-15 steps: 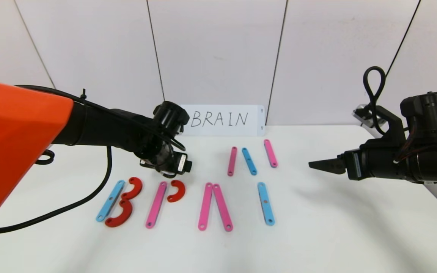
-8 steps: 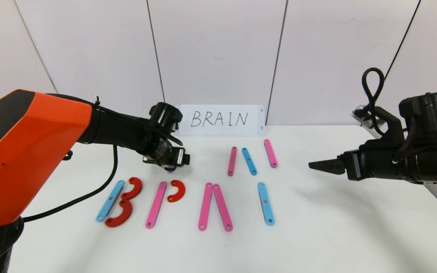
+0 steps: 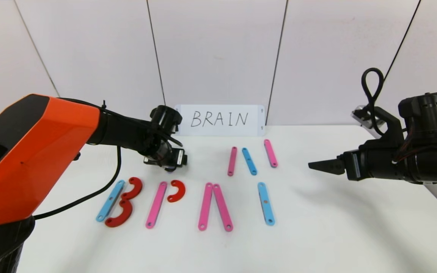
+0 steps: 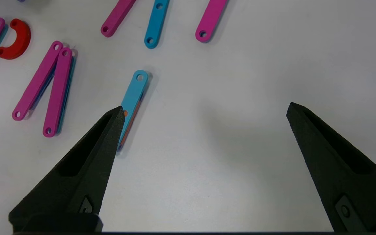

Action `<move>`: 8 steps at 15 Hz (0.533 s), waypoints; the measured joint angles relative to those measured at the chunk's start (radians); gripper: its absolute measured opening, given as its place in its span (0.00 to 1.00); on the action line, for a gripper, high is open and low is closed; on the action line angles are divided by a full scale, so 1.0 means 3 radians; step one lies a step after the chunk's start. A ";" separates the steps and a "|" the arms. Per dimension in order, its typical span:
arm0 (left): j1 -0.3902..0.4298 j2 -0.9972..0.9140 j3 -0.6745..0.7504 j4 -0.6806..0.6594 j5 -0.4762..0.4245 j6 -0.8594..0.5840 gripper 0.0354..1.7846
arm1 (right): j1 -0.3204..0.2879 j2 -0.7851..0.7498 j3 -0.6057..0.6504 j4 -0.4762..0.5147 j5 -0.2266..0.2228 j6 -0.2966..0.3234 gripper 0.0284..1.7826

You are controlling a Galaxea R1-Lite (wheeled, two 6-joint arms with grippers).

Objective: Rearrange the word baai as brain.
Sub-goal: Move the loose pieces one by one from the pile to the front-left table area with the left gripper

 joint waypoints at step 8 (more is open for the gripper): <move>0.0004 0.0014 -0.0006 0.0001 -0.0002 -0.0005 0.16 | 0.0000 0.0004 0.0000 -0.0001 0.0000 0.0000 0.97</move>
